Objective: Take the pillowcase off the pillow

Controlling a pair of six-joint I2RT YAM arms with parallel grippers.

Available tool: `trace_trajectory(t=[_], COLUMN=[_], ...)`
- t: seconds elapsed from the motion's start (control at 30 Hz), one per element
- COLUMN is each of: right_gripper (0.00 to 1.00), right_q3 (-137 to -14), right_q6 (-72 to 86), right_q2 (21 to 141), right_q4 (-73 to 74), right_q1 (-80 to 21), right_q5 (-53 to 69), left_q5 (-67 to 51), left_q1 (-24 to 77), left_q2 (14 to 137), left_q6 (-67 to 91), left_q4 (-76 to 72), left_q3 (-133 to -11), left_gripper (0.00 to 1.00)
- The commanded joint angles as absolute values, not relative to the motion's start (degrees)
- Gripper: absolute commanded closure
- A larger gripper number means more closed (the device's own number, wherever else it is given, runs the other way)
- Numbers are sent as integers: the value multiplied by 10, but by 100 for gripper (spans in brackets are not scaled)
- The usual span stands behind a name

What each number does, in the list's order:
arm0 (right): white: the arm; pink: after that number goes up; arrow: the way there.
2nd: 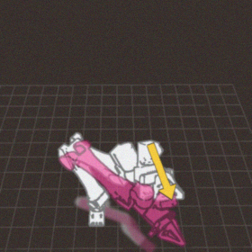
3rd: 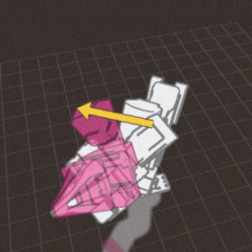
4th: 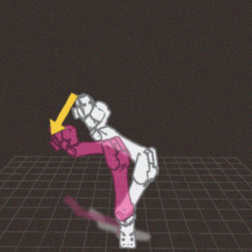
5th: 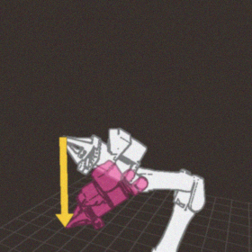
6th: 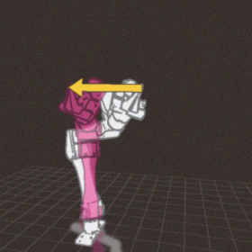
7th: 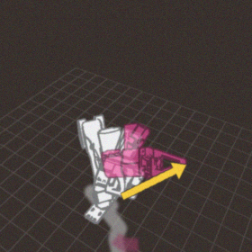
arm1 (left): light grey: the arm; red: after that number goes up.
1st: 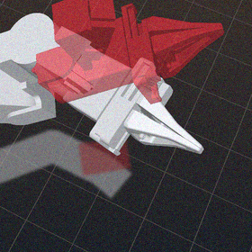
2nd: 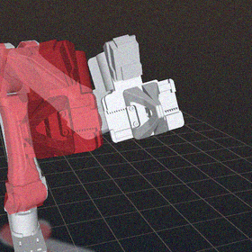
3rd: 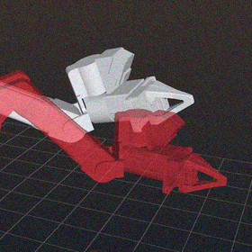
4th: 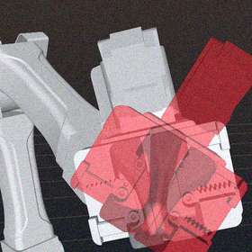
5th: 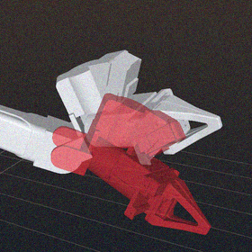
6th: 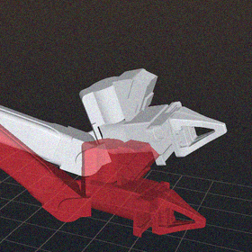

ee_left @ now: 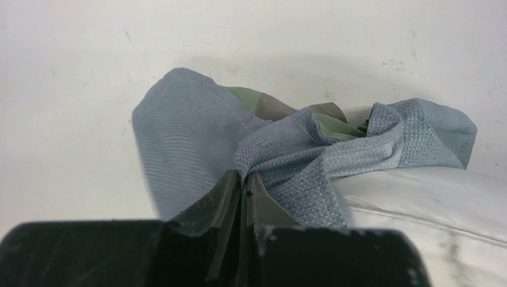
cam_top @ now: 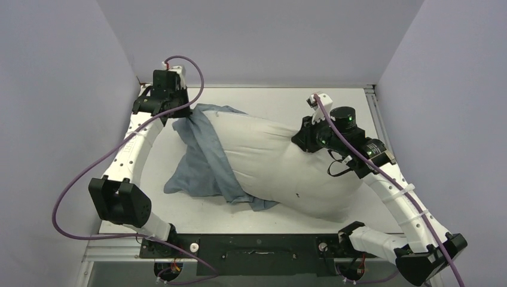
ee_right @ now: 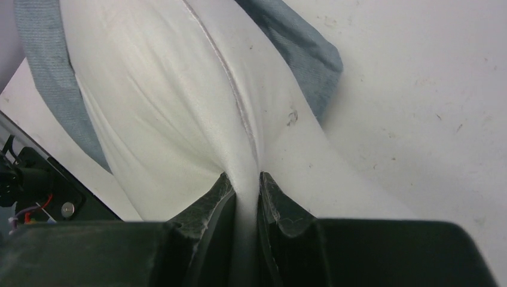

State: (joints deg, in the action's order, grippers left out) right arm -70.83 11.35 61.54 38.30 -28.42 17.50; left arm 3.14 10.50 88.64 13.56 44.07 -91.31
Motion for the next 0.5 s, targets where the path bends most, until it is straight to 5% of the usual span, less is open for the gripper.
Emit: trace_trajectory(t=[0.0, 0.13, 0.3, 0.47], right_gripper=[95, 95, 95, 95], right_q3=[-687, -645, -644, -668], right_q6=[139, 152, 158, 157], right_q2=[582, 597, 634, 674], right_q4=[380, 358, 336, 337], right_q1=[-241, -236, -229, -226], right_q5=[83, 53, 26, 3], left_q5=[95, 30, 2, -26], left_q1=[43, 53, 68, 106], left_q2=[896, 889, 830, 750], left_q6=[123, 134, 157, 177], left_q4=[394, 381, 372, 379], left_q3=[-891, -883, -866, -814], left_gripper=[100, 90, 51, 37])
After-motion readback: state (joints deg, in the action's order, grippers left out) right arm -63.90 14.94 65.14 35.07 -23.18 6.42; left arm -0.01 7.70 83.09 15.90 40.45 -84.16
